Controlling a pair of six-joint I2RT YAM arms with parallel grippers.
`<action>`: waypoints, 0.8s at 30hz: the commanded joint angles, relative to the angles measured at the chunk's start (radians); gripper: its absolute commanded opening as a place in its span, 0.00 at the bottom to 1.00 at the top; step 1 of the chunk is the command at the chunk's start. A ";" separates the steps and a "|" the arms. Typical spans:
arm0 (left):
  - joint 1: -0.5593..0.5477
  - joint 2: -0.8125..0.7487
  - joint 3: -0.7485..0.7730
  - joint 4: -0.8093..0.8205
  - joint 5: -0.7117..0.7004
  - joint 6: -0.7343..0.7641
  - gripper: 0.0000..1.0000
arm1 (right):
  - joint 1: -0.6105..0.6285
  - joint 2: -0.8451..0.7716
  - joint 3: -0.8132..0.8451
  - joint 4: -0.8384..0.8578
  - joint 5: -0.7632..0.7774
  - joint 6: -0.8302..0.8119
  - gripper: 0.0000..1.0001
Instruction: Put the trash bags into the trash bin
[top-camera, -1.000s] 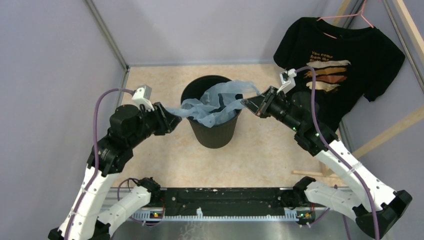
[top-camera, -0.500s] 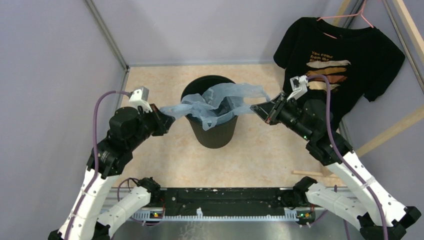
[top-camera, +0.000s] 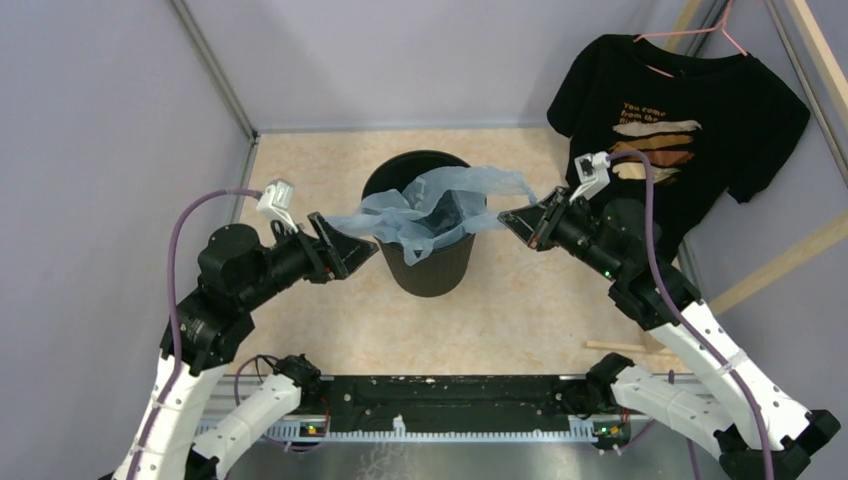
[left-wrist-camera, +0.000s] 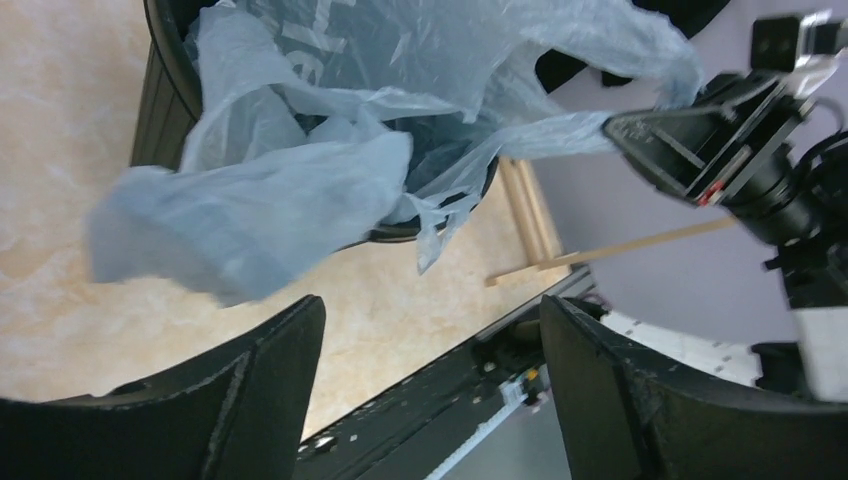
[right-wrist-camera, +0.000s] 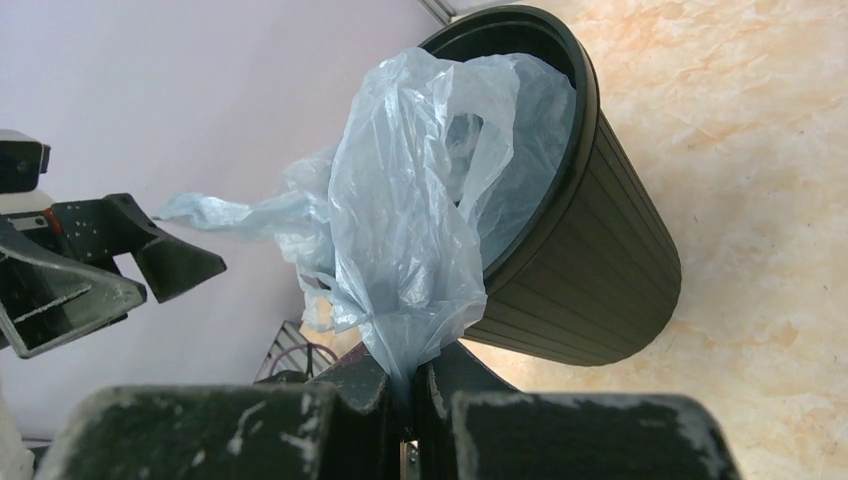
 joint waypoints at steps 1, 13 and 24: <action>-0.003 -0.010 0.009 0.078 -0.035 -0.195 0.82 | 0.008 0.004 0.010 0.056 -0.023 -0.015 0.00; -0.003 -0.018 -0.044 0.142 -0.227 -0.385 0.76 | 0.007 -0.009 -0.003 0.080 -0.021 -0.009 0.00; -0.003 0.028 -0.048 0.100 -0.393 -0.431 0.64 | 0.008 -0.001 -0.011 0.103 -0.023 -0.009 0.00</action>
